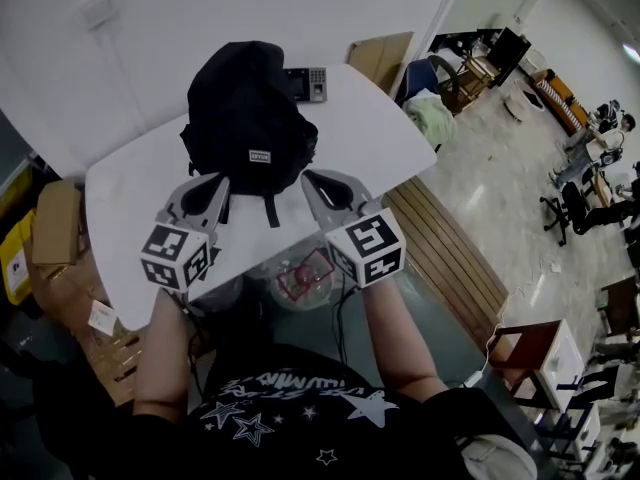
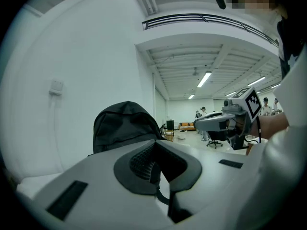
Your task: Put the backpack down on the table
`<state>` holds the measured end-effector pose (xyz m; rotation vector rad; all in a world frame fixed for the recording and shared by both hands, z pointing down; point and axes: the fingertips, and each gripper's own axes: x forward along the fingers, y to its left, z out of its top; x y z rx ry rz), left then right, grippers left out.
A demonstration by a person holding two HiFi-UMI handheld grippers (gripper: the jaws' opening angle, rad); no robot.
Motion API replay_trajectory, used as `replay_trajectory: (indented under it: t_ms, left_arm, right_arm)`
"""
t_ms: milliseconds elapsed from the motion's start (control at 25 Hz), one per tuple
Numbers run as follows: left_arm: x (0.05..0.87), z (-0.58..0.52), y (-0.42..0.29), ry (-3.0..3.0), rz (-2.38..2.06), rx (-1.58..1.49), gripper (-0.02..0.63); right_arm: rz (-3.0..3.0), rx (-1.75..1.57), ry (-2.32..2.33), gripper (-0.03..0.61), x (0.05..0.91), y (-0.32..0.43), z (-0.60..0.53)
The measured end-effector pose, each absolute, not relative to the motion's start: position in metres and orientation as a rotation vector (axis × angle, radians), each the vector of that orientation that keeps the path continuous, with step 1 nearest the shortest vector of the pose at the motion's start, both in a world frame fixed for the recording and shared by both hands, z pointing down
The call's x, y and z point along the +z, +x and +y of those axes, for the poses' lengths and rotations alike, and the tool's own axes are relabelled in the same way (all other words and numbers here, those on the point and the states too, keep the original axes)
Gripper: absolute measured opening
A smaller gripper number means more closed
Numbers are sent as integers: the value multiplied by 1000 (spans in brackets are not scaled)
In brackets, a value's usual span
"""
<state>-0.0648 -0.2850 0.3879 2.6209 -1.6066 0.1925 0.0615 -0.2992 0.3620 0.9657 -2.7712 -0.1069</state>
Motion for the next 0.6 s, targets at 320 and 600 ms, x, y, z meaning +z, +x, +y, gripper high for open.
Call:
replay_trajectory:
  t_ms: [320, 600]
  left_arm:
    - [398, -214, -34, 2604, -1625, 219, 8]
    - [402, -181, -30, 2585, -1621, 226, 8]
  right_arm:
    - [-2782, -37, 923, 0, 379, 84, -234]
    - [-2783, 13, 910, 0, 390, 84, -205]
